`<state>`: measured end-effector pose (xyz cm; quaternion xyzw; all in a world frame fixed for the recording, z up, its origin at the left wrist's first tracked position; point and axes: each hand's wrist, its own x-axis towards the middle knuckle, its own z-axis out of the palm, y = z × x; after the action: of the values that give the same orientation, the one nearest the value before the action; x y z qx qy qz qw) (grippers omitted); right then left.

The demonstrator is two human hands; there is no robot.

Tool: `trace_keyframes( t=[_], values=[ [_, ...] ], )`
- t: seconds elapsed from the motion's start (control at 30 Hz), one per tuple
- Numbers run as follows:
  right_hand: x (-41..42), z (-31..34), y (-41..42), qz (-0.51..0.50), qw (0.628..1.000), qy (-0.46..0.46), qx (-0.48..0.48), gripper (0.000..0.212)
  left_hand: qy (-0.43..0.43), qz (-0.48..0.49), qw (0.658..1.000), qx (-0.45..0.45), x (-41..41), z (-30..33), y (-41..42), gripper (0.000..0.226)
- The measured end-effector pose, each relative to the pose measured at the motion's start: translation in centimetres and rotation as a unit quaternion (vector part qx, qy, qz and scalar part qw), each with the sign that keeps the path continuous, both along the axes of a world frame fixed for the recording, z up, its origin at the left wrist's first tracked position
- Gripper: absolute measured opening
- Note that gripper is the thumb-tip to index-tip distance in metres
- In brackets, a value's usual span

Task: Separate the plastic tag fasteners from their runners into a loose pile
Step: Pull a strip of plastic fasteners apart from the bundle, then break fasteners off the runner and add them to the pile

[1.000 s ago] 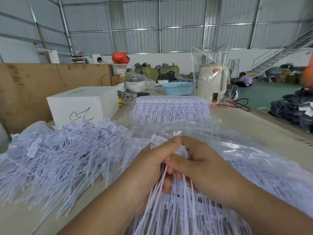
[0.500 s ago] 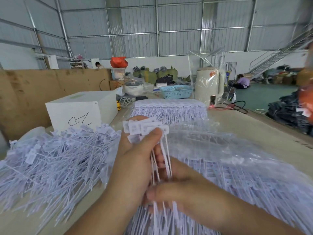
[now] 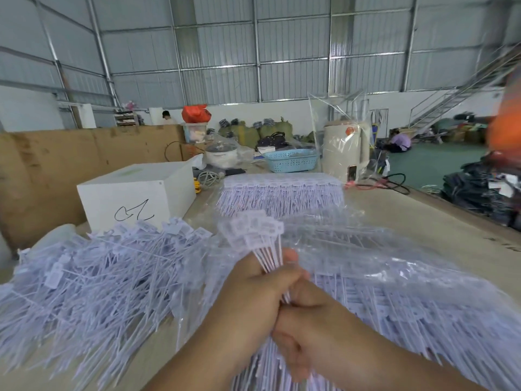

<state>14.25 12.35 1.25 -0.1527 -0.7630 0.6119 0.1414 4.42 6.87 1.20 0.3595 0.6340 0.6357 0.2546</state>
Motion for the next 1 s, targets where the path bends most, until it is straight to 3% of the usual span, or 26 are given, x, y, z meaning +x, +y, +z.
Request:
trace_keyframes(
  t=[0.17,0.27,0.33,0.4,0.47,0.53,0.73,0.87,1.0],
  values=[
    [0.3,0.1,-0.2,-0.003,0.994,0.03,0.108,0.024,-0.051,0.099,0.989,0.097,-3.1,1.3,-0.6,0.012],
    [0.8,0.2,0.5,-0.021,0.984,0.027,0.175,0.012,-0.003,0.169,0.984,0.054,-6.6,1.6,-1.4,0.009],
    [1.3,0.5,1.0,-0.033,0.983,0.048,0.172,0.006,0.034,0.191,0.981,-0.014,-8.7,1.6,-1.7,0.009],
    [1.5,0.7,1.3,-0.035,0.977,0.071,0.197,0.011,0.182,0.231,0.945,-0.144,-10.1,1.0,-2.1,0.021],
    [1.5,0.5,1.4,-0.031,0.963,0.086,0.254,0.012,0.34,0.269,0.855,-0.285,-10.5,0.2,-2.4,0.043],
    [1.5,0.5,1.3,-0.007,0.943,0.097,0.319,0.01,0.417,0.282,0.802,-0.32,-10.5,-0.2,-2.4,0.047],
    [1.9,1.4,1.4,0.01,0.925,0.147,0.351,0.013,0.473,0.315,0.747,-0.345,-11.0,0.2,-2.6,0.051],
    [1.5,0.5,3.2,0.006,0.92,0.045,0.388,0.021,0.467,0.305,0.73,-0.395,-11.2,-0.1,-2.7,0.06],
    [0.8,-0.9,4.6,-0.034,0.892,-0.004,0.451,0.028,0.505,0.306,0.74,-0.322,-9.5,0.1,-2.6,0.063]
  ],
)
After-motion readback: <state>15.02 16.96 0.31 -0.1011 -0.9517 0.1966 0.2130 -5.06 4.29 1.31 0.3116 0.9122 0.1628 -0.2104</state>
